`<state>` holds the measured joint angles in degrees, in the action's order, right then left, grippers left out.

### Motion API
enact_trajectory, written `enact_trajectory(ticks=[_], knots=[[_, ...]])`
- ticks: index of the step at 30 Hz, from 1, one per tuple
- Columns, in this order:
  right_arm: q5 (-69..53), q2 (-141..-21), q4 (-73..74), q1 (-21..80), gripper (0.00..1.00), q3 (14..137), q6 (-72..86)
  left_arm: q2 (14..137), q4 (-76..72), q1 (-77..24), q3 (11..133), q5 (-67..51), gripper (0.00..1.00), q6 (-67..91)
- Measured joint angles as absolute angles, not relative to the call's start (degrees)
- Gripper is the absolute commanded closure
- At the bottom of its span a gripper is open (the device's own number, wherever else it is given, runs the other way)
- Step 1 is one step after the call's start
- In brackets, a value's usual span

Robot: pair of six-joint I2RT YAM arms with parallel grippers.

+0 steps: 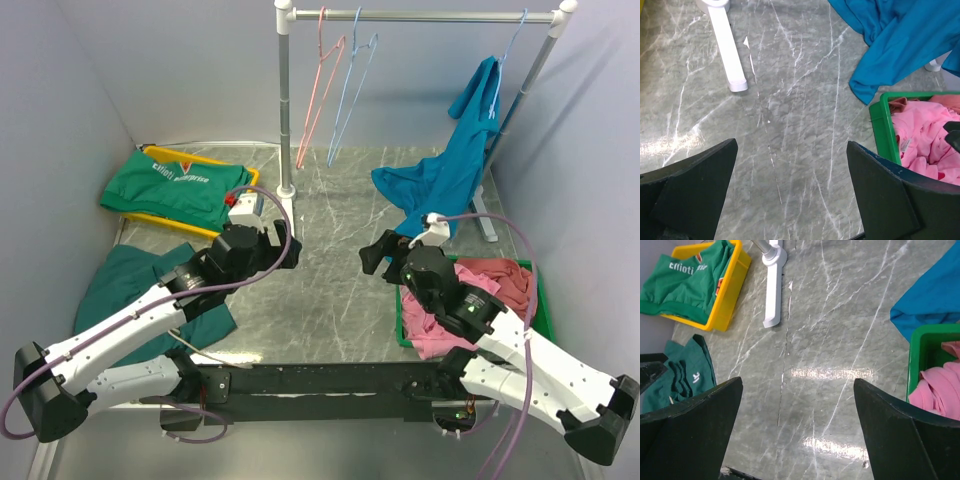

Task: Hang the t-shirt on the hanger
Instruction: Pick up the T-shirt and place it in the bin.

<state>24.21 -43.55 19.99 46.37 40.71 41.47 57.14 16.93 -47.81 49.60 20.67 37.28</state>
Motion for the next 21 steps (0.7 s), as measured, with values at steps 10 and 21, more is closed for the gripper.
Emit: enact_trajectory(ticks=[10, 21], knots=[[31.1, -40.1, 28.9, 46.4, 0.02, 38.5, 55.3, 55.8, 17.6, -47.8, 49.4, 20.6, 0.04, 37.3], [37.1, -39.2, 49.1, 44.1, 0.09, 34.3, 76.8, 54.1, 18.4, -47.8, 49.4, 19.5, 0.04, 37.3]])
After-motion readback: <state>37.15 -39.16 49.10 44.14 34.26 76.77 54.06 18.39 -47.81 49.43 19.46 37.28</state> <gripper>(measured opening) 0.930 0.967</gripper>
